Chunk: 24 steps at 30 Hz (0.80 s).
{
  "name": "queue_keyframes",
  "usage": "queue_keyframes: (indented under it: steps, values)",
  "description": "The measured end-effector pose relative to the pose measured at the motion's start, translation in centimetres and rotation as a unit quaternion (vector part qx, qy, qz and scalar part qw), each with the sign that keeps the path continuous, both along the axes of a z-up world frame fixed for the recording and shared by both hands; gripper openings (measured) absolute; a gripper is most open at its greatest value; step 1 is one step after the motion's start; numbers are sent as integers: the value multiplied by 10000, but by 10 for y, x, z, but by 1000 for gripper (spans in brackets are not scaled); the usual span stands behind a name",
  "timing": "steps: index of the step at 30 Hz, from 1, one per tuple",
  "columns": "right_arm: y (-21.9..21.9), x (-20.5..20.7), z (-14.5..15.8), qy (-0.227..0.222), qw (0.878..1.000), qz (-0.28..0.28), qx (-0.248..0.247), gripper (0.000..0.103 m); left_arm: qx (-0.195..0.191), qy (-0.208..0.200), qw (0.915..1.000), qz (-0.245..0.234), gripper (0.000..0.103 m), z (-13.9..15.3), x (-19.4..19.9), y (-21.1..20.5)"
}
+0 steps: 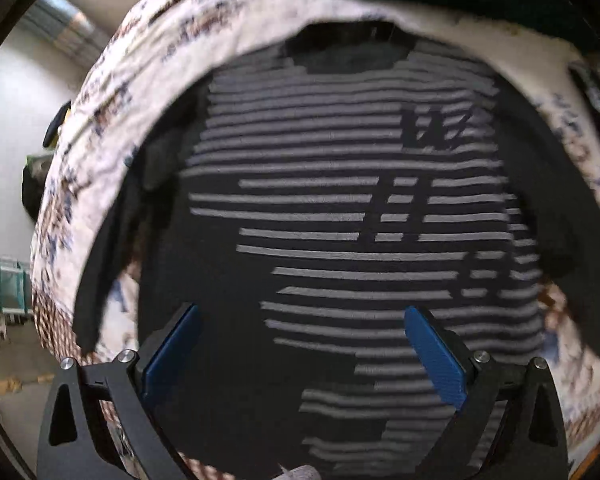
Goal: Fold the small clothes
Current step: 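Grasp the black sleeve cuff with the right tool, then fold the held sleeve across the sweater body with the right tool, release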
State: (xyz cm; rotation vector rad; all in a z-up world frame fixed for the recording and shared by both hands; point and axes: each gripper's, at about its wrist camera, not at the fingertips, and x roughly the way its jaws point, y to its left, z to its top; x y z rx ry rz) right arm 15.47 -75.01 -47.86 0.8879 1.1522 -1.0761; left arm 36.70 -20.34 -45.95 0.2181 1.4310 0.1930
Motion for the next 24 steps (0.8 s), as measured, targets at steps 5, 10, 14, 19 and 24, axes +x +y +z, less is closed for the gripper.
queue_keyframes:
  steps: [5, 10, 14, 19, 24]
  values:
    - [-47, -9, -74, -357, 9951, -774, 499, 72, 125, 274, 9995, 100, 103, -57, 17, -15]
    - [-72, -18, -97, -930, 9830, -1540, 367, 30, -17, 273, 9996, 118, 103, -83, 33, -28]
    - [-72, -3, -84, -889, 9852, -1460, -154, 8, -184, 195, 9995, 159, 103, -85, 40, -24]
    - [-38, 48, -30, -835, 9917, -330, -919, 7, -389, 34, 9989, 259, 103, -70, 45, -4]
    - [27, 115, 35, -1268, 9815, 755, -1220, 7, -520, -194, 9976, 412, 103, -52, 50, 42]
